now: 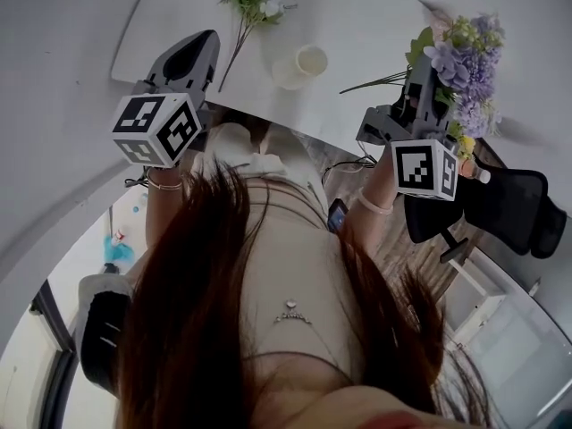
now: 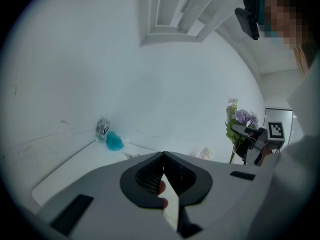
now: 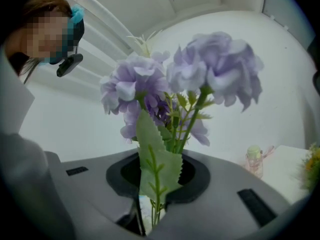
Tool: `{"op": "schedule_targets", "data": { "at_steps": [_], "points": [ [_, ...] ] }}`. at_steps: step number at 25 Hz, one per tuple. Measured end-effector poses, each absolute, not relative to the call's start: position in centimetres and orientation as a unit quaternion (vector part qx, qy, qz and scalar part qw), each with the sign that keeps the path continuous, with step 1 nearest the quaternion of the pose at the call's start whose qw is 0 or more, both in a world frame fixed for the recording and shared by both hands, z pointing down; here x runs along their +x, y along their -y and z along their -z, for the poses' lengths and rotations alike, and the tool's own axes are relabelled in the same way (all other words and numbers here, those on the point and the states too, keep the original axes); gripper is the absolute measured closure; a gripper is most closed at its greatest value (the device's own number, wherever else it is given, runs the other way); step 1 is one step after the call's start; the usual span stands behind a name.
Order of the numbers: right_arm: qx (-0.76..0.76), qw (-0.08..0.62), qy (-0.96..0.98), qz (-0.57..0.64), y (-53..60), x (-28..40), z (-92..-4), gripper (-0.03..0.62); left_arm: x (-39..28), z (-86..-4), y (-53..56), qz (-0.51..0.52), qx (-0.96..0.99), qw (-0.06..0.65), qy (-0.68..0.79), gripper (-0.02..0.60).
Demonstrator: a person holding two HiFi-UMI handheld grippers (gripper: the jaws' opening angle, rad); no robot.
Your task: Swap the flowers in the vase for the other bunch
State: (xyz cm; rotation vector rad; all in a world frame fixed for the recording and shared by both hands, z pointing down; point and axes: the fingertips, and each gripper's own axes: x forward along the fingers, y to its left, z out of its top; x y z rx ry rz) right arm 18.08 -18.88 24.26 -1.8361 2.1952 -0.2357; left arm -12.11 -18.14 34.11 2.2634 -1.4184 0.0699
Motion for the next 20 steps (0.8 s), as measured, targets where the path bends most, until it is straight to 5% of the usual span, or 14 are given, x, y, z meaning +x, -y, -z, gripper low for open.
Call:
{"op": "schedule_targets", "data": {
  "at_steps": [20],
  "points": [
    [-0.598, 0.208, -0.773, 0.036, 18.5, 13.9, -20.4, 0.500, -13.7, -35.1, 17.1, -0.012, 0.824, 0.247, 0.510, 0.578]
  ]
}}
